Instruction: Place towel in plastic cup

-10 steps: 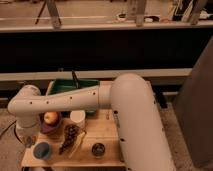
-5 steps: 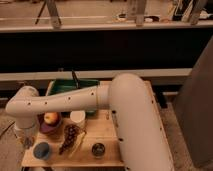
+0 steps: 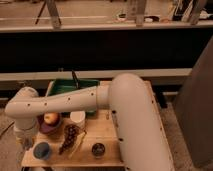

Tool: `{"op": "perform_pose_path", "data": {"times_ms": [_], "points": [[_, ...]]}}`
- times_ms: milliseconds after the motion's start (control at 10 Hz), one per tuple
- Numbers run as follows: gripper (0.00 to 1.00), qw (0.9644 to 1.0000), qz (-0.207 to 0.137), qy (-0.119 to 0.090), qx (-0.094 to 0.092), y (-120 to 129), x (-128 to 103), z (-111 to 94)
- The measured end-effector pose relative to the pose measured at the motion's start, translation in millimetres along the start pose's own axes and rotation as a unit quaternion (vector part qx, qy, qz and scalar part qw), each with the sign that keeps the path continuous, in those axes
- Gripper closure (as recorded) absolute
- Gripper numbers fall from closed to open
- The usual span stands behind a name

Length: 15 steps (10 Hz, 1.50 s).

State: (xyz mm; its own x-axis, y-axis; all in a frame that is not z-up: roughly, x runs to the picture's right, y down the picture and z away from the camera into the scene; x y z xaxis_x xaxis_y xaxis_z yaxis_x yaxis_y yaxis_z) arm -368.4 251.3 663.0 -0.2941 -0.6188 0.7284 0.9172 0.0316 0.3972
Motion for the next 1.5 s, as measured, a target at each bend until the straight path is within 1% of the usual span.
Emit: {"op": "perform_pose_path", "data": {"times_ms": [900, 1500], "points": [[0.99, 1.0, -0.002, 0.0, 0.0, -2.3, -6.4, -0.6], [0.99, 1.0, 0.005, 0.004, 0.001, 3.1, -10.0, -5.5]]}}
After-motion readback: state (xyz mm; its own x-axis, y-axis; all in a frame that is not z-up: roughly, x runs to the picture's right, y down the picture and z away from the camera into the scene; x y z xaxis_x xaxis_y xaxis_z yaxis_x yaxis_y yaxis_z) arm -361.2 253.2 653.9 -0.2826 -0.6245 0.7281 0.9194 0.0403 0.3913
